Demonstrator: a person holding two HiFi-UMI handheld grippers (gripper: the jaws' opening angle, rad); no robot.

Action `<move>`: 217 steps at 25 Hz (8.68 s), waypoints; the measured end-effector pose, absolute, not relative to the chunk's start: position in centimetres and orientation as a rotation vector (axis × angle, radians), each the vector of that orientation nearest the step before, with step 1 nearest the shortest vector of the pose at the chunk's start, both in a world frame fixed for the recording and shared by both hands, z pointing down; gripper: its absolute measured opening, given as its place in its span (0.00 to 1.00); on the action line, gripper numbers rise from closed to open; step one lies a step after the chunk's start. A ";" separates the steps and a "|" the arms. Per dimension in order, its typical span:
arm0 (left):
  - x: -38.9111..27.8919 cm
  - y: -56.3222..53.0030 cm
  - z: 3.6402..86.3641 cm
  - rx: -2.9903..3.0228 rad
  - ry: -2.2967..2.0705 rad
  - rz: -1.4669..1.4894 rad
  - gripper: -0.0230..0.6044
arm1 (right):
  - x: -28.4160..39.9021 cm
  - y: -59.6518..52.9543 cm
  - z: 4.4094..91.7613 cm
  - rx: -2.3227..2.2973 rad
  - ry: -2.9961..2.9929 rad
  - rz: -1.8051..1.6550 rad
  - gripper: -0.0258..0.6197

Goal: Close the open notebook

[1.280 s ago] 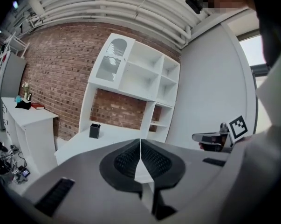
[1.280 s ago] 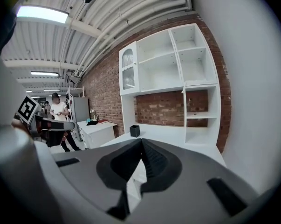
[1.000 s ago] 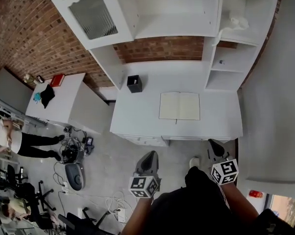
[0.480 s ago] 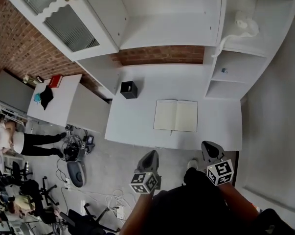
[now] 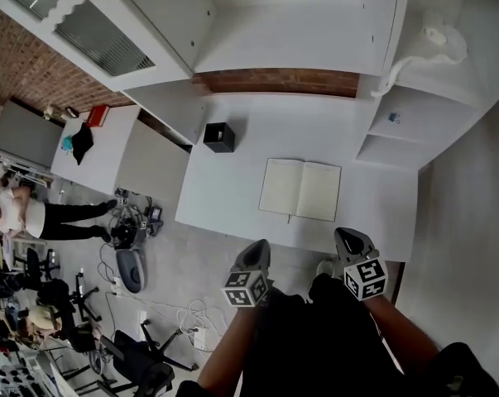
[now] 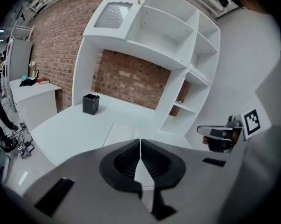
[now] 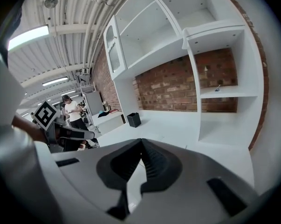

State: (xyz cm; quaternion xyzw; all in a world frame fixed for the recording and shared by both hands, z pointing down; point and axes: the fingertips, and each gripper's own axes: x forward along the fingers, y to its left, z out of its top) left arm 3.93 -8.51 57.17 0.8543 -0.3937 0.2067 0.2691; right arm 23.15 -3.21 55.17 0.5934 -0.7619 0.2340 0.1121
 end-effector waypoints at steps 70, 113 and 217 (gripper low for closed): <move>-0.7 -17.5 75.3 2.094 -0.885 0.553 0.05 | 7.2 -18.8 80.0 0.826 -1.616 0.086 0.23; 2.1 -21.8 77.8 1.681 -0.842 0.124 0.34 | 7.7 -18.8 78.8 1.026 -1.838 0.280 0.17; 19.4 -11.7 68.9 2.108 -0.709 0.656 0.08 | 29.1 -8.7 73.1 1.708 -1.869 0.755 0.04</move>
